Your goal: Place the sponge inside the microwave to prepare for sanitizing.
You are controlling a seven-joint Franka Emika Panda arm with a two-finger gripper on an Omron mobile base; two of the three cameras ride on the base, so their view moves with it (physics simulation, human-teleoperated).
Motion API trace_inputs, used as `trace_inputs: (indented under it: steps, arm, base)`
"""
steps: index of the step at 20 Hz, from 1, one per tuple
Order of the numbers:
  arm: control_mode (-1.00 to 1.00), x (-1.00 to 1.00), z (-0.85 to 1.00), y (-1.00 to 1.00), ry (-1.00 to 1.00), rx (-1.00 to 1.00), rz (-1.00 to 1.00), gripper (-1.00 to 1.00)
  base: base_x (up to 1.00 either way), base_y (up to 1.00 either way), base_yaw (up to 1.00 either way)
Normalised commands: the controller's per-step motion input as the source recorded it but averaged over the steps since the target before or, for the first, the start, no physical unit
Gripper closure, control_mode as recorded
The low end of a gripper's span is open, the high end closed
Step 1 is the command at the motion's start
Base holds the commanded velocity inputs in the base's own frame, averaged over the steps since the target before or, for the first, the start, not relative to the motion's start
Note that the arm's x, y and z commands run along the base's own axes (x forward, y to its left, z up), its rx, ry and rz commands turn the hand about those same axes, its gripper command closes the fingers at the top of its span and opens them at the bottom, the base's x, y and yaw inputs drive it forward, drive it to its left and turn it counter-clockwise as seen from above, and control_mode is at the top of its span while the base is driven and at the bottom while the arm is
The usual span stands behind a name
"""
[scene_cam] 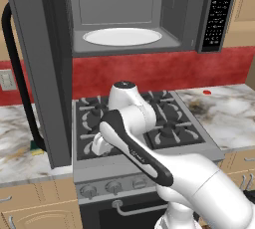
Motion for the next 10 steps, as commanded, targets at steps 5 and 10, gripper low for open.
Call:
trace_inputs:
  steps: [5, 10]
  arm:
    - [-1.00, 0.16, -0.13, 0.04, -0.18, 0.21, -0.43, -1.00]
    - [-1.00, 0.10, -0.08, 0.37, -0.08, 0.05, -0.26, -1.00]
  base:
    - [0.00, 0.00, 0.00]
    - [0.00, 0.00, 0.00]
